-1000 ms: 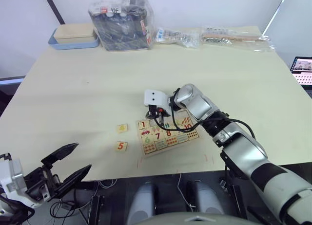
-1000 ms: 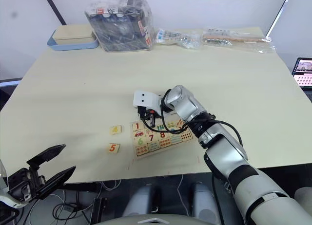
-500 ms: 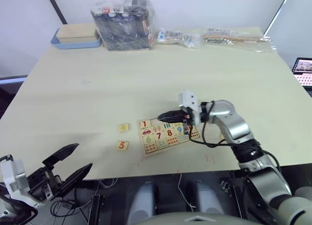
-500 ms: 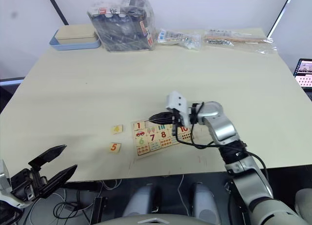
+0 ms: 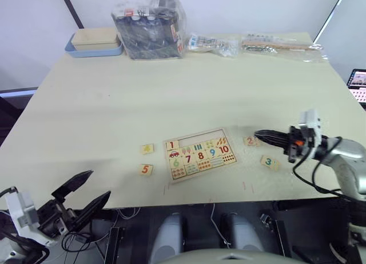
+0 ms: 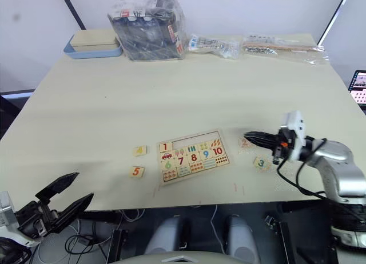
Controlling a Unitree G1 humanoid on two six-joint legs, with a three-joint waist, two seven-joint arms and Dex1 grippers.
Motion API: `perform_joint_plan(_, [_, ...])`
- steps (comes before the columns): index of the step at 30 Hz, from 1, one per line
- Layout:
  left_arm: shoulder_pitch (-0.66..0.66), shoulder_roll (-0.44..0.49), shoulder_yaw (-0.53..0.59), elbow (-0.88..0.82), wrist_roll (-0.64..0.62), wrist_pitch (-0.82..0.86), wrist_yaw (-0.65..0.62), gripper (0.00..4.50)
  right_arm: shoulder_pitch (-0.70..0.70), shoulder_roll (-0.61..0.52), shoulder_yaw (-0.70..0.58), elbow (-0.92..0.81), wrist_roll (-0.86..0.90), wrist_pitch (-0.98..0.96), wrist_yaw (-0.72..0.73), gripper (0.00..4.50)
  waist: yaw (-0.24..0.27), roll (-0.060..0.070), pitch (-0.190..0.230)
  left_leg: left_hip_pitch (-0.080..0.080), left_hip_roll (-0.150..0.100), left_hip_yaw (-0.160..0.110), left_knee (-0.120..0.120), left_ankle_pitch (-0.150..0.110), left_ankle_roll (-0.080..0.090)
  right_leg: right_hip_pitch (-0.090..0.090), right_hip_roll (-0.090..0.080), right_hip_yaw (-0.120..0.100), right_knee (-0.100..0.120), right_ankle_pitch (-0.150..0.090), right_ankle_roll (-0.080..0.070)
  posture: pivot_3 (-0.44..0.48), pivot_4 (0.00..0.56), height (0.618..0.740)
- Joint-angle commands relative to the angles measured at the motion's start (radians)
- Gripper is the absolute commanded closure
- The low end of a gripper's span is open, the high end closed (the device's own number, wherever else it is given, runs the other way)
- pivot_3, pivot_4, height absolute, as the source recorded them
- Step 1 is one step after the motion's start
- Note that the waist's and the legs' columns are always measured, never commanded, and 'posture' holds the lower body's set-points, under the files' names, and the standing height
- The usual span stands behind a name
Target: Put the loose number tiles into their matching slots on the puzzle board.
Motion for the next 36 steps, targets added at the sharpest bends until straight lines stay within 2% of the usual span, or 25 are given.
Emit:
perform_joint_plan(1, [-0.002,-0.005,-0.002,0.015,0.006,-0.019,-0.001,0.0,0.055,-0.06,-0.072,0.009,0.038,-0.027,0.043,3.11,0.001,0.0,0.0,0.0,0.0,0.0,0.0,0.0,0.0,0.0,0.0,0.0,0.0,0.0,0.0,0.0,0.15,0.74])
perform_joint_plan(2, [-0.005,-0.005,-0.004,0.021,0.008,-0.021,-0.002,0.0,0.07,-0.073,-0.087,0.02,0.047,-0.026,0.05,2.69,0.002,0.0,0.0,0.0,0.0,0.001,0.0,0.0,0.0,0.0,0.0,0.0,0.0,0.0,0.0,0.0,0.15,0.74])
perform_joint_plan(3, [-0.007,-0.006,-0.007,0.022,0.01,-0.021,0.0,0.0,0.076,-0.084,-0.096,0.032,0.054,-0.025,0.055,1.91,0.003,0.0,0.0,0.001,0.0,0.001,0.0,0.0,0.0,0.0,0.0,0.001,0.0,0.0,0.0,0.0,0.15,0.74])
perform_joint_plan(5, [-0.01,-0.008,-0.011,0.03,0.013,-0.023,-0.002,0.0,0.1,-0.111,-0.119,0.071,0.045,-0.051,0.07,1.3,0.003,0.0,0.0,0.001,0.001,0.003,0.0,0.0,0.001,0.0,0.0,0.002,0.0,0.0,0.0,0.0,0.15,0.74])
perform_joint_plan(6, [-0.003,-0.009,-0.013,0.043,0.017,-0.026,-0.014,0.0,0.119,-0.126,-0.135,0.091,0.039,-0.07,0.079,0.71,0.004,0.0,0.0,0.002,0.001,0.003,0.0,0.0,0.001,0.001,0.0,0.002,0.0,0.0,0.0,0.0,0.15,0.74])
perform_joint_plan(7, [0.001,-0.009,-0.013,0.054,0.019,-0.027,-0.021,0.0,0.129,-0.14,-0.146,0.108,0.034,-0.083,0.086,0.31,0.004,0.0,0.0,0.002,0.001,0.004,0.0,-0.001,0.001,0.001,0.0,0.002,0.0,0.0,0.0,0.0,0.15,0.74])
perform_joint_plan(8, [0.001,-0.008,-0.013,0.063,0.021,-0.028,-0.025,0.0,0.133,-0.147,-0.151,0.119,0.034,-0.091,0.089,0.15,0.005,0.0,0.0,0.003,0.002,0.005,0.0,-0.001,0.002,0.001,0.0,0.003,0.0,0.0,0.0,0.0,0.15,0.74])
perform_joint_plan(20, [-0.032,0.035,-0.002,0.148,0.037,-0.05,-0.065,0.0,0.117,-0.132,-0.119,0.146,0.023,-0.135,0.074,0.15,0.006,-0.001,0.0,0.006,0.005,0.013,0.0,-0.002,0.003,0.0,0.002,0.008,0.0,0.0,0.0,0.0,0.15,0.74])
perform_joint_plan(36, [-0.018,0.051,0.01,0.126,0.033,-0.06,-0.061,0.0,0.113,-0.106,-0.085,0.175,0.019,-0.179,0.086,0.15,0.014,-0.001,0.0,0.007,0.006,0.014,0.0,-0.003,0.004,0.0,0.002,0.009,0.0,0.0,0.0,0.0,0.15,0.74])
